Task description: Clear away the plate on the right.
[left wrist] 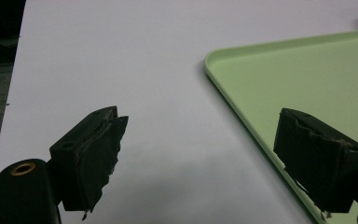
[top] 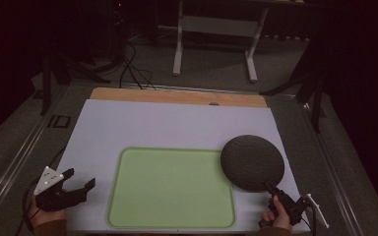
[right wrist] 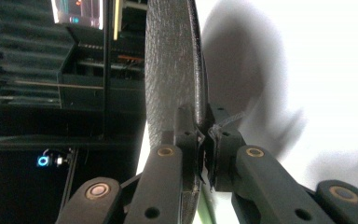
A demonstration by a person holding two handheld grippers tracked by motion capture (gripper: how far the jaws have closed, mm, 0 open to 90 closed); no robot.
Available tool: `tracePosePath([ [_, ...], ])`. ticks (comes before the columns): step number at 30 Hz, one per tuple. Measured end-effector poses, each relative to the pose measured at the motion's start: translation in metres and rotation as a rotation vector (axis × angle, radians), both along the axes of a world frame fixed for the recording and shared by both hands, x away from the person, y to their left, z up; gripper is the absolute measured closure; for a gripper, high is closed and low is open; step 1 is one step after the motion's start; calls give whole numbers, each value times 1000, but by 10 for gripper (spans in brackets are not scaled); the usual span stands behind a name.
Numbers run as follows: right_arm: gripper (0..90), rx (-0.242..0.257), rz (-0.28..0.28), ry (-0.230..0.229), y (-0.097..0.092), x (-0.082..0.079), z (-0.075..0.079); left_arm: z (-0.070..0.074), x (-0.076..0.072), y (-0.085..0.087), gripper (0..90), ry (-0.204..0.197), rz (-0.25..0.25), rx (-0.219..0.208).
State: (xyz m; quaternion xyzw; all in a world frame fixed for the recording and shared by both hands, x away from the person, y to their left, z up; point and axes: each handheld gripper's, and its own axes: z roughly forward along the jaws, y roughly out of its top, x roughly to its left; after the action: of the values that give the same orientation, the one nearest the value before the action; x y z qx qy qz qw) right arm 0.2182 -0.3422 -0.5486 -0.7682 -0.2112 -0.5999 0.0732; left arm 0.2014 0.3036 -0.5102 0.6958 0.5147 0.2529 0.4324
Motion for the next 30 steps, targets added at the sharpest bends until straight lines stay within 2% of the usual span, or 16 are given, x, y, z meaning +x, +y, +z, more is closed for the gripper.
tracePosePath([
  [5, 834, 8, 48, -10, 1, 5, 5, 0, 0, 0, 150, 0, 0, 0],
  [20, 835, -34, 186, -27, -3, 25, 23, 0, 0, 0, 150, -1, 1, 0],
  [30, 834, -35, 250, -50, -7, 36, 23, 1, 0, 0, 150, -2, 3, -1],
])
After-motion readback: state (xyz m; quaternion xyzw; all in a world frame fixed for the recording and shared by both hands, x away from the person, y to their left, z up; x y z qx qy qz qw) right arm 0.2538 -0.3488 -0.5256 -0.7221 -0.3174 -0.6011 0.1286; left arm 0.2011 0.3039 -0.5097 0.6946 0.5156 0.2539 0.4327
